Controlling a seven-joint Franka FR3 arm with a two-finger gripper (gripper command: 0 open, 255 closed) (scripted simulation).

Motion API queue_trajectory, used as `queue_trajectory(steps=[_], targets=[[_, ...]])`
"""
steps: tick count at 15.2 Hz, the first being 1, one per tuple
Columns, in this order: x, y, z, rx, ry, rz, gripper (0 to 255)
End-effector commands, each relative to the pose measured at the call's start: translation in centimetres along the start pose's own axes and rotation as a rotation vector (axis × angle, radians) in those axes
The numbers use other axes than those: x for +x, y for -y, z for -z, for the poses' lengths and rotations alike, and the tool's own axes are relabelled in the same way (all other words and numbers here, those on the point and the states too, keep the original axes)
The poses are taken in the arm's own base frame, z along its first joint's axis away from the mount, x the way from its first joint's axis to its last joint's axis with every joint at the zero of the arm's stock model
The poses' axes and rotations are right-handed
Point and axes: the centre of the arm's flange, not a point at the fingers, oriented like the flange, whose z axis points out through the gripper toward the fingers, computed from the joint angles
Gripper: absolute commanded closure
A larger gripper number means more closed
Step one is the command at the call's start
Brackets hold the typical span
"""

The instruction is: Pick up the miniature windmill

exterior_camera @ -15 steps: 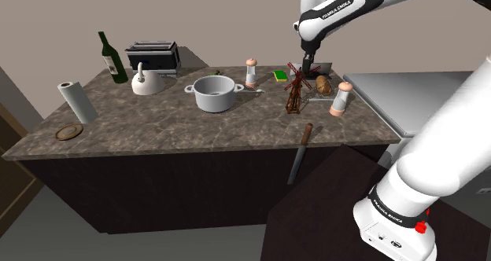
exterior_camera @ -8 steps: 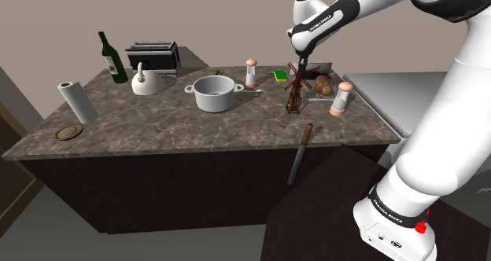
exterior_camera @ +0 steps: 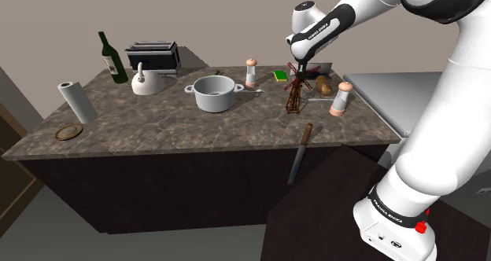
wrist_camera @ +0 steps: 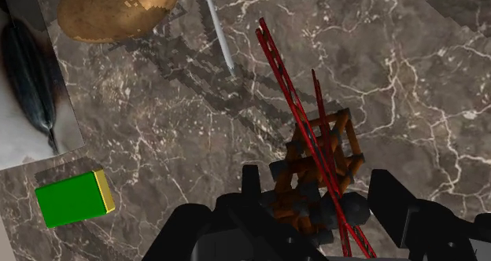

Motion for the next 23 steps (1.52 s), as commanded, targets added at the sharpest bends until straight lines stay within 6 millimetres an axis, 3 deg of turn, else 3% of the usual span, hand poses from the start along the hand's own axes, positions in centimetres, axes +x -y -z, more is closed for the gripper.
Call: queue_trajectory(steps=[1,8,23], targets=[[0.0,0.0,-0.1,0.001,0.001,0.000,255],[0.0,0.1,-0.1,0.001,0.001,0.000,255],[-0.9,-2.7,7.2,0.001,0.001,0.000,255]])
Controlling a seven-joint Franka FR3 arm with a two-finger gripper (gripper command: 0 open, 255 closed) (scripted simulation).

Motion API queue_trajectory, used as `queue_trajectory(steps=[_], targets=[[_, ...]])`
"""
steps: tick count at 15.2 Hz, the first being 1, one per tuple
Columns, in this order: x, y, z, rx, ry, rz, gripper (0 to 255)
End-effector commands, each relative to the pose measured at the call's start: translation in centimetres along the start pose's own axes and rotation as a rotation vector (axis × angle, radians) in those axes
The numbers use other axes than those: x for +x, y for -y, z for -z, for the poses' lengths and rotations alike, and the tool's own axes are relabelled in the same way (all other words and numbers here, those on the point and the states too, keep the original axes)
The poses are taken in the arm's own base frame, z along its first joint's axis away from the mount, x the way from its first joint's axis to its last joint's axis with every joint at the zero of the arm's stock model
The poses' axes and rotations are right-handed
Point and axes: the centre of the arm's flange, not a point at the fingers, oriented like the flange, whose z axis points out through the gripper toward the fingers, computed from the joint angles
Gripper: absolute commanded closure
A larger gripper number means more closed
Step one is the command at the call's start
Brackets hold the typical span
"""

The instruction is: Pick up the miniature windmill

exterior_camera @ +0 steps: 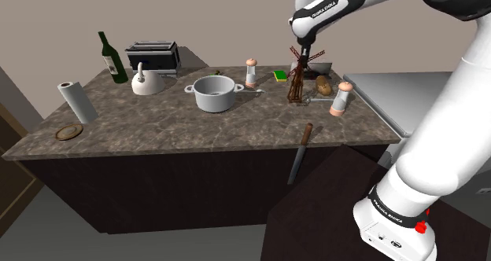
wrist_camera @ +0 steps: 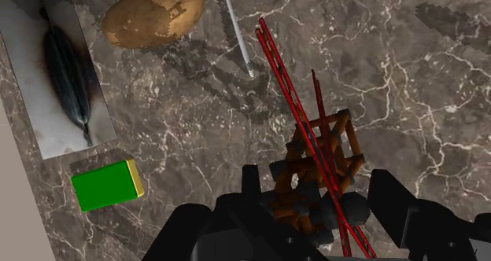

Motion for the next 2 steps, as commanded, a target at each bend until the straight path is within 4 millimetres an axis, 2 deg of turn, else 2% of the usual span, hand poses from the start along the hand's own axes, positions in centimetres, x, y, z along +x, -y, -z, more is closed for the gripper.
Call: queue_trajectory(steps=[1,2], targets=[[-0.09,-0.11,0.65,0.000,0.000,0.000,255],[-0.09,-0.11,0.65,0.000,0.000,0.000,255]])
